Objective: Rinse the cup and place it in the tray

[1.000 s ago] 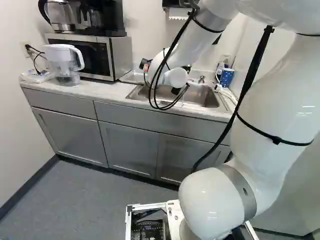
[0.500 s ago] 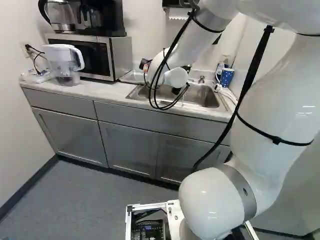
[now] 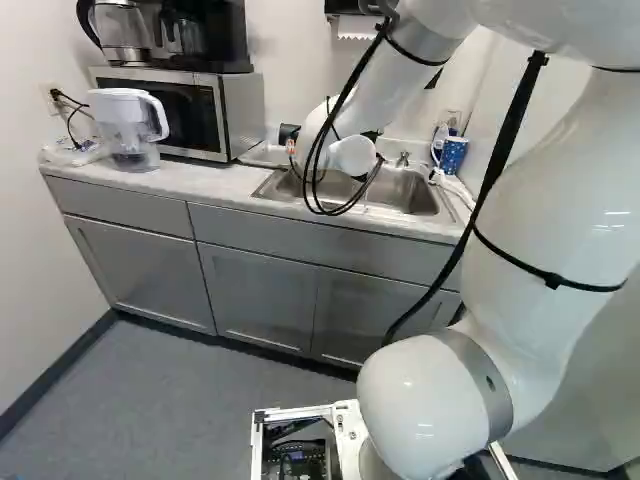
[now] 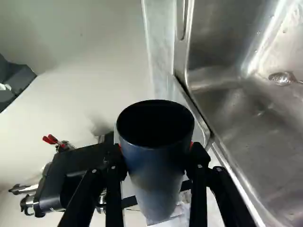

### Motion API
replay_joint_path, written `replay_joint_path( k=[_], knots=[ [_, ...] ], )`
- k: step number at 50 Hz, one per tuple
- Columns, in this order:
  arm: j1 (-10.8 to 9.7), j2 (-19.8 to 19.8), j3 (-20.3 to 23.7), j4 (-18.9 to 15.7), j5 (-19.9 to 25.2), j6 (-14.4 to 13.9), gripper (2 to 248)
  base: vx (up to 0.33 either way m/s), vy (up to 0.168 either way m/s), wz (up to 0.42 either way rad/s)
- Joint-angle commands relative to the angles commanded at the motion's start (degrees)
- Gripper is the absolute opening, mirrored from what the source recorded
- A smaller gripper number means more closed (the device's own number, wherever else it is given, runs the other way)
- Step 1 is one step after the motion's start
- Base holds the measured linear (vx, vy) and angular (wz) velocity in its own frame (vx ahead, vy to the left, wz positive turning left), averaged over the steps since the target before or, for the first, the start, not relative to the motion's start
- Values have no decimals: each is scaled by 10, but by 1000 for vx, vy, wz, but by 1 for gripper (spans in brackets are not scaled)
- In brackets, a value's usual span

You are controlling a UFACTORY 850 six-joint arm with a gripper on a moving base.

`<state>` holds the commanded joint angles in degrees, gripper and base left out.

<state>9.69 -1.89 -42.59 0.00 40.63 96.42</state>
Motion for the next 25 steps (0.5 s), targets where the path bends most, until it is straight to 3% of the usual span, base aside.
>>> replay_joint_path(
  k=[25],
  knots=[
    [0, 0, 0, 0, 0, -151, 126, 0, 0, 0]
  ],
)
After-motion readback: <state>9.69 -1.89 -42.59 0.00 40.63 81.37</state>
